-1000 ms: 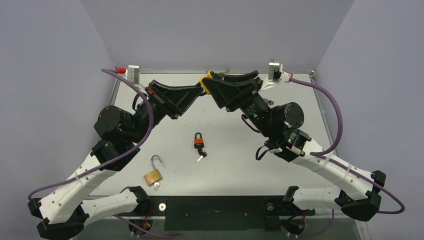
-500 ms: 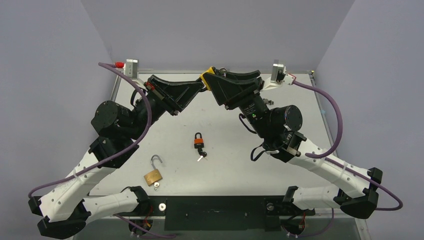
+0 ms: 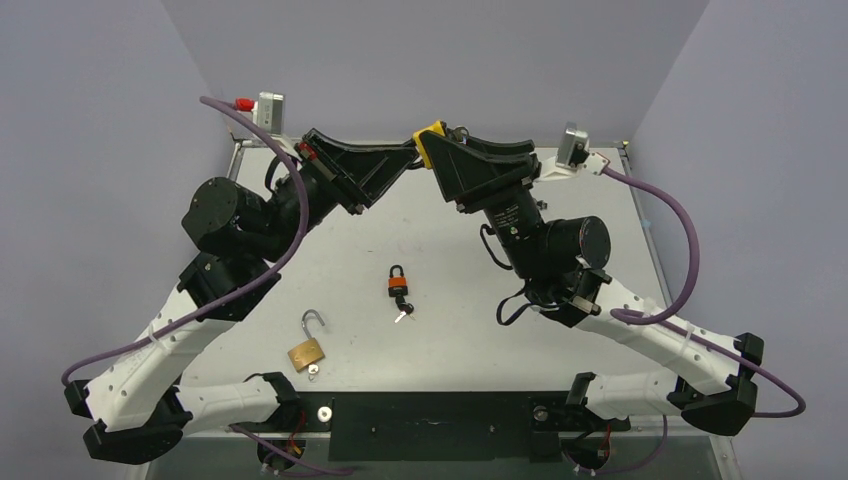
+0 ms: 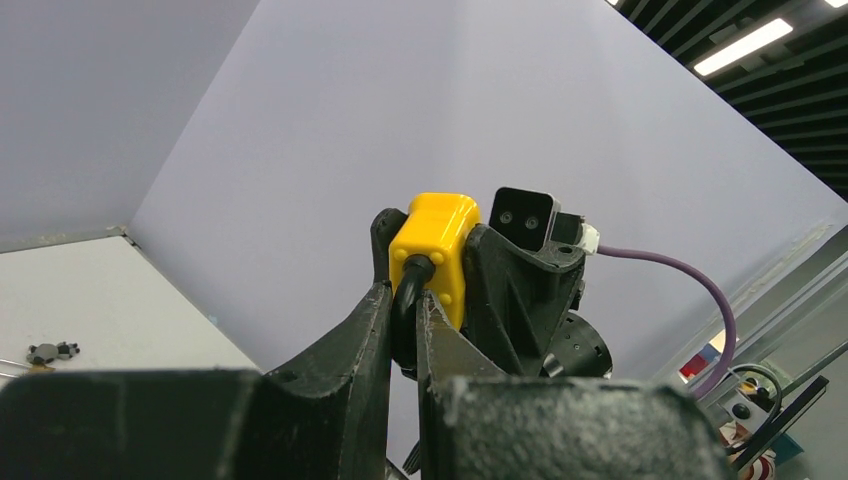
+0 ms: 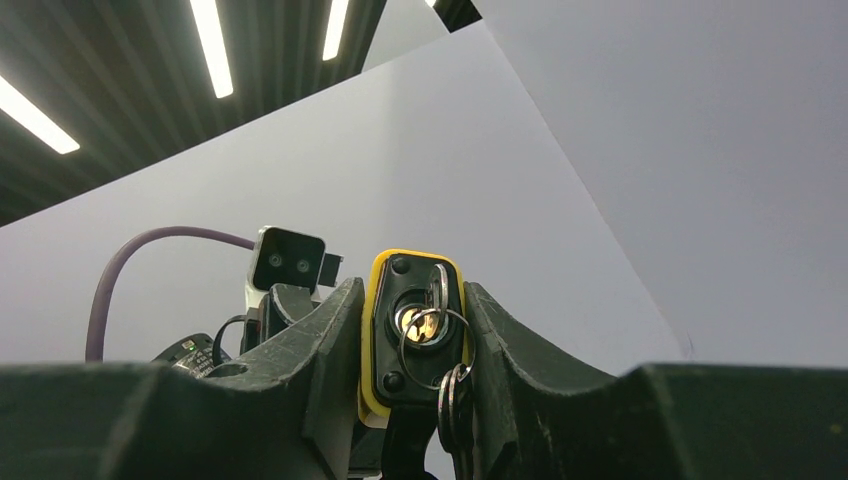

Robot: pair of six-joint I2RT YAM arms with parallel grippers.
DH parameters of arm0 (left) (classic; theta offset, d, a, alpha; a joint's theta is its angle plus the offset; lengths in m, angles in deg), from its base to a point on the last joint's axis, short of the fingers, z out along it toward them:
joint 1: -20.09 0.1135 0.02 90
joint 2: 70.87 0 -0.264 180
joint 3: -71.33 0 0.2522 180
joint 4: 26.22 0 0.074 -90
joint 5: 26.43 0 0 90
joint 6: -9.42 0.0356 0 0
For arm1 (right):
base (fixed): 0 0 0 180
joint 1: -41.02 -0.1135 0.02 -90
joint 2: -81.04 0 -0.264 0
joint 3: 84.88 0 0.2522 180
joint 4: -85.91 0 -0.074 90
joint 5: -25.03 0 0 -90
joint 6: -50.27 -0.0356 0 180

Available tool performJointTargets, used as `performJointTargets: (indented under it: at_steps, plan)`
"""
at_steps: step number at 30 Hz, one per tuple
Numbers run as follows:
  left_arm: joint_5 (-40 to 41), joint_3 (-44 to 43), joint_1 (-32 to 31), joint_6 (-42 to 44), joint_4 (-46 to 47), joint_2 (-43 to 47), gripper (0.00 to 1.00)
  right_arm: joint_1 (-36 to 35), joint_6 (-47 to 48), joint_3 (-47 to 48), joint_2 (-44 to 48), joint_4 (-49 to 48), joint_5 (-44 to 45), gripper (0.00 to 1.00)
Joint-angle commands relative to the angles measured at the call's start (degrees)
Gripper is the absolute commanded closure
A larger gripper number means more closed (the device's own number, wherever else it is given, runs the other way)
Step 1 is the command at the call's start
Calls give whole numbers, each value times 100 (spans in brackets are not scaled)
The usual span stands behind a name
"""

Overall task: Lock with the key
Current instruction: Lock the lock.

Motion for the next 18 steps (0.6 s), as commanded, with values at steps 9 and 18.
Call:
performJointTargets:
  at_steps: [9,18]
  plan:
    - [-1302,-817,-650,-157,949,-1088,100,-745,247,-623,-1699,3704,-1737,100]
    - [-1259,-1079,-899,-144,791,-1513,100,-759,216,-553,-1839,3644,-1784,100]
